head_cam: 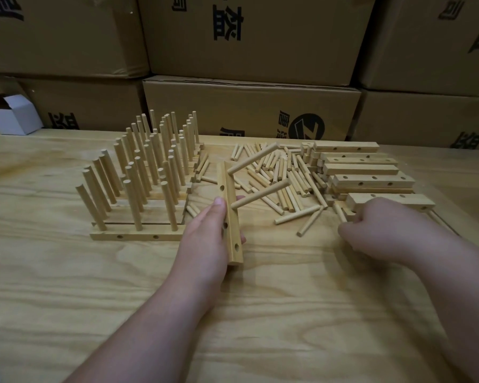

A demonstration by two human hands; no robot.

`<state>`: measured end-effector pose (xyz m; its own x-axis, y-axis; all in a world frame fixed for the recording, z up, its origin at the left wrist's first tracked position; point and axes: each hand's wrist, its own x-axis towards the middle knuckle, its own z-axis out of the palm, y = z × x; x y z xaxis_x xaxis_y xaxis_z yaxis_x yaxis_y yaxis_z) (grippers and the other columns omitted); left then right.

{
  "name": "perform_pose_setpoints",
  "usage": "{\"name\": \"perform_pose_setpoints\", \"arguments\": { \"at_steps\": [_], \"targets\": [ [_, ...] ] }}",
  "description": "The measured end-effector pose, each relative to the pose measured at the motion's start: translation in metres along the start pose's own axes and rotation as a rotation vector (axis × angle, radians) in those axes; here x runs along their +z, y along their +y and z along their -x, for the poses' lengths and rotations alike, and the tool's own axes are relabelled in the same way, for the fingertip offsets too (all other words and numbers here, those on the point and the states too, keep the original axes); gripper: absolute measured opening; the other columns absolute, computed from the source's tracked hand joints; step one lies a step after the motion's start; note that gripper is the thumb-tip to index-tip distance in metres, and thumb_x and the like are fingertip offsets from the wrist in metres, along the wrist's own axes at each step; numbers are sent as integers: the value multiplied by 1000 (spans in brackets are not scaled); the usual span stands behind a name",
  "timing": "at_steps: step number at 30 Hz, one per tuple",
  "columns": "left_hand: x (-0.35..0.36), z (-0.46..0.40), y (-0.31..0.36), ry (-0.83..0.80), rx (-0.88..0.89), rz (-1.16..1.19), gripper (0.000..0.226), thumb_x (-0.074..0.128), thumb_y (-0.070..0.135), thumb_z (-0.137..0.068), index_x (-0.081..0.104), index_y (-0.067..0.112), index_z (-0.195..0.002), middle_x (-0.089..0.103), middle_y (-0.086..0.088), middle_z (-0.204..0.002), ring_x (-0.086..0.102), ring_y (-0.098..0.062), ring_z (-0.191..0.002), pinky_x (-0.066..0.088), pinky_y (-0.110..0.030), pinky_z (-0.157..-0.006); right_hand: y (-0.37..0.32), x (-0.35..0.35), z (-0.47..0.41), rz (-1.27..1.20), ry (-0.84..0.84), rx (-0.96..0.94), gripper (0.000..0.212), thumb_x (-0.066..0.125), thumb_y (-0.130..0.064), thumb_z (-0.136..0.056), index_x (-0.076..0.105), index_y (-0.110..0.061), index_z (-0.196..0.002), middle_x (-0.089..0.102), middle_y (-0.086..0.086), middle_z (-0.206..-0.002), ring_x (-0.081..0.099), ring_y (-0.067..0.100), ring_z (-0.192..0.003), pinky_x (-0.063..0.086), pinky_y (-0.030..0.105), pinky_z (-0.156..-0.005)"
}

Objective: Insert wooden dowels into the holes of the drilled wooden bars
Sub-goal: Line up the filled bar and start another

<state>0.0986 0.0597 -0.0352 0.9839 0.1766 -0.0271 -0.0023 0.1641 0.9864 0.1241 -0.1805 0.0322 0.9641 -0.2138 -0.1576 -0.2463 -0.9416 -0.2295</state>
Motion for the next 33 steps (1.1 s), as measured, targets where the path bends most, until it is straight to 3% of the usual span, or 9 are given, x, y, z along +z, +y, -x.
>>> {"name": "perform_pose_setpoints", "arguments": {
  "at_steps": [6,13,22,23,25,27,29,31,33],
  "targets": [
    [-1,-3,-4,20,-3,36,43,45,65,-85,77,38,-98,66,-3,-67,58,-20,-60,47,-42,-63,-13,-16,20,-107,-20,-167,21,61,-35,-84,71,-20,-73,73,6,-77,69,24,-74,60,43,-69],
    [-1,-4,-5,25,6,58,37,45,64,-87,74,40,-87,66,-7,-66,57,-21,-54,46,-37,-54,-26,-23,43,-213,-240,-504,10,61,-33,-93,68,-29,-86,75,-17,-76,71,4,-68,62,38,-71],
    [1,-4,-5,50,32,55,38,47,63,-88,75,38,-82,63,-5,-63,58,-24,-55,48,-38,-53,-38,-2,51,-105,-62,-682,11,66,-44,-88,64,-34,-83,64,-27,-82,61,-1,-72,56,27,-58],
    [0,-4,-6,56,39,52,39,48,65,-87,75,37,-82,65,-4,-67,61,-30,-61,52,-43,-56,-38,0,51,-97,-64,-686,12,66,-45,-88,64,-34,-83,64,-25,-81,61,-1,-71,56,27,-59],
    [2,-4,-6,68,49,37,49,50,71,-82,75,30,-90,68,-16,-91,64,-50,-91,55,-66,-79,-39,2,51,-83,-77,-698,12,66,-45,-87,63,-35,-83,64,-25,-81,61,0,-71,56,27,-59],
    [3,-3,-5,94,36,35,63,51,77,-74,72,23,-98,61,-28,-121,57,-56,-105,48,-71,-89,-39,3,52,-83,-88,-714,11,66,-46,-87,62,-36,-84,63,-26,-83,60,0,-71,57,28,-59],
    [3,-2,-3,90,48,45,58,49,77,-74,72,28,-95,60,-28,-113,56,-44,-93,48,-62,-78,-40,2,52,-99,-95,-729,10,66,-46,-86,61,-38,-85,62,-26,-84,60,1,-71,56,28,-57],
    [3,-1,-2,60,75,22,48,44,71,-84,76,39,-99,61,-13,-101,53,-38,-91,47,-66,-78,-39,0,53,-121,-104,-745,10,68,-45,-86,61,-38,-87,60,-27,-86,58,0,-71,52,24,-54],
    [3,0,-1,26,95,0,44,39,64,-91,75,45,-107,62,-2,-92,54,-34,-84,48,-57,-71,-39,-2,53,-153,-108,-750,10,69,-45,-86,63,-38,-88,60,-26,-85,58,1,-69,50,22,-52]
  ]
}}
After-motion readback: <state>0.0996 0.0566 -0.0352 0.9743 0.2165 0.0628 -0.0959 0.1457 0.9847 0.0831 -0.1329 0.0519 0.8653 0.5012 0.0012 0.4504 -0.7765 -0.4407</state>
